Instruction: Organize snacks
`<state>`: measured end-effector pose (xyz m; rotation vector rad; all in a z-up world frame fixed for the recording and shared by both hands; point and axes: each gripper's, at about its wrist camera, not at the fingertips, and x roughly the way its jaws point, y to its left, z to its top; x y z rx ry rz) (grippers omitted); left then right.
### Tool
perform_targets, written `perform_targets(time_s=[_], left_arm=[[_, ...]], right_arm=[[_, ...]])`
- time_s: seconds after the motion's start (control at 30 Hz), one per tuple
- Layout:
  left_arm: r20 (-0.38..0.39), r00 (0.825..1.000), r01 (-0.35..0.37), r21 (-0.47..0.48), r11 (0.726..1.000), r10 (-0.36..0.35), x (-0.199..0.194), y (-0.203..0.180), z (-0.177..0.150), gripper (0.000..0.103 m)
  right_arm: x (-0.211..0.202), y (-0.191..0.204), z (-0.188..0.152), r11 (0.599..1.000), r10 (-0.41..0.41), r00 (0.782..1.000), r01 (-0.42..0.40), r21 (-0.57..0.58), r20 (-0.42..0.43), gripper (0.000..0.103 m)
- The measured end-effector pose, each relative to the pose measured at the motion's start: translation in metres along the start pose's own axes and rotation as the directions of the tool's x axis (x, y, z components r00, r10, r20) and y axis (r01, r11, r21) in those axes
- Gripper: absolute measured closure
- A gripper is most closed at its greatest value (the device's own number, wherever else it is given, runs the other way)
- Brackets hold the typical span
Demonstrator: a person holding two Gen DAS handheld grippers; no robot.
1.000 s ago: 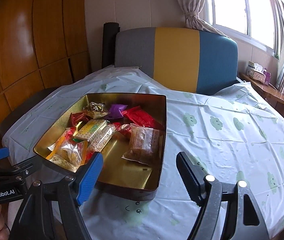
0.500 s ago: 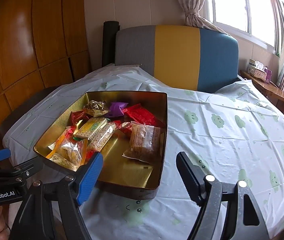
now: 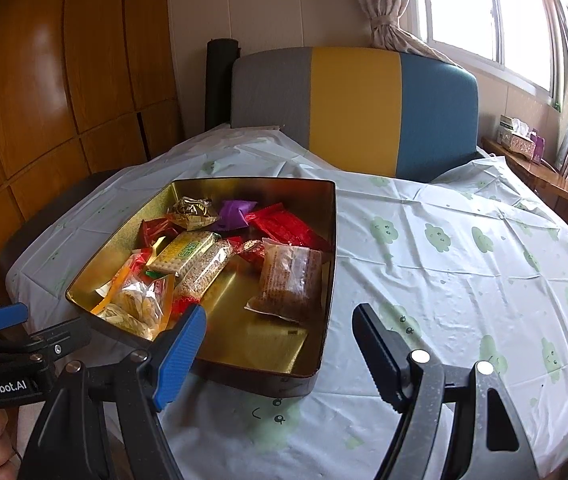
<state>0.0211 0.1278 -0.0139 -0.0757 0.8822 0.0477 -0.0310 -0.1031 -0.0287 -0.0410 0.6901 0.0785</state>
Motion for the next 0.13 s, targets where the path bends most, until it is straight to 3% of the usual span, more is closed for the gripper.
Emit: perform_targets(time_s=[0.13], left_arm=[[0.035, 0.999, -0.036, 0.031, 0.999, 0.035, -0.0029, -0.0049, -0.0007, 0.000]], right_arm=[[0.0008, -0.0013, 0.0000, 1.000, 0.001, 1.000, -0.001, 0.001, 0.000, 0.026]])
